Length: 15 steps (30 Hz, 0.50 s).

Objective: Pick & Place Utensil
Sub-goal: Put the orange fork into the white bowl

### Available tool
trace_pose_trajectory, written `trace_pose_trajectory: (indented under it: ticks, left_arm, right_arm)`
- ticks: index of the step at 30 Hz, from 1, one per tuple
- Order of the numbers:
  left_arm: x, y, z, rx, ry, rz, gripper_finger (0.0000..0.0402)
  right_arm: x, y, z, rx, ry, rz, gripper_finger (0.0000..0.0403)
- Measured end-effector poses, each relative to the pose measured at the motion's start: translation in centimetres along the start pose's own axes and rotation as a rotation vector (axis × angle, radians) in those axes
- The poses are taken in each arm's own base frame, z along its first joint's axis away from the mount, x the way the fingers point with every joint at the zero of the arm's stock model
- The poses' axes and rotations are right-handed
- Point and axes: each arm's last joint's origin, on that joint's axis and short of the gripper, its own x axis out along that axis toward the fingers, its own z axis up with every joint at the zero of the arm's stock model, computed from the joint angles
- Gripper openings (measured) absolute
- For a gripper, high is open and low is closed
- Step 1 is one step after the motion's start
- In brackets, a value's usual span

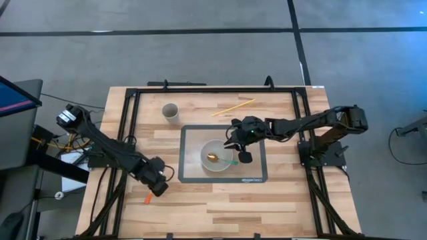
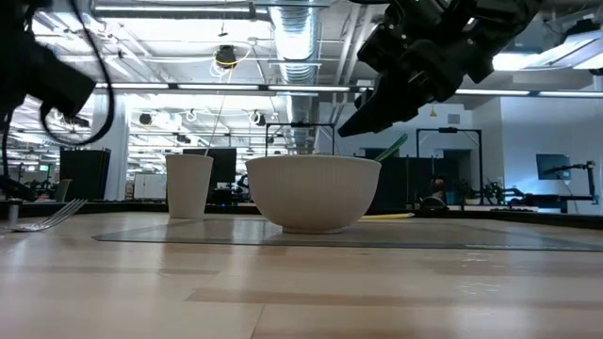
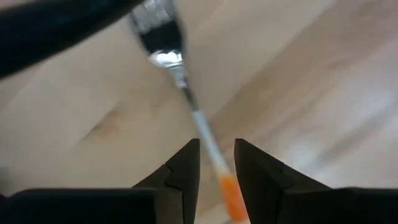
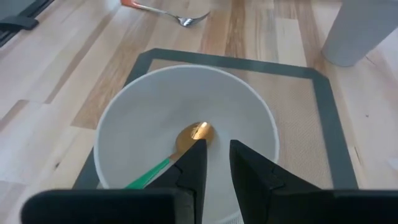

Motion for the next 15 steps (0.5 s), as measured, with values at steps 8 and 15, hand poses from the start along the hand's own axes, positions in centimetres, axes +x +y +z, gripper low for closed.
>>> trace_pose_trajectory:
  ticks: [8, 15]
  left_arm:
    - [2.1, 0.1, -0.2, -0.022, 0.012, 0.075, 0.0100]
    - [2.7, -0.2, -0.1, -0.023, 0.016, 0.074, 0.0100]
  right_arm:
    - [0.0, 0.0, 0.1, 0.005, -0.007, -0.001, 0.0063]
    - [0.0, 0.0, 0.0, 0.022, -0.003, -0.001, 0.0063]
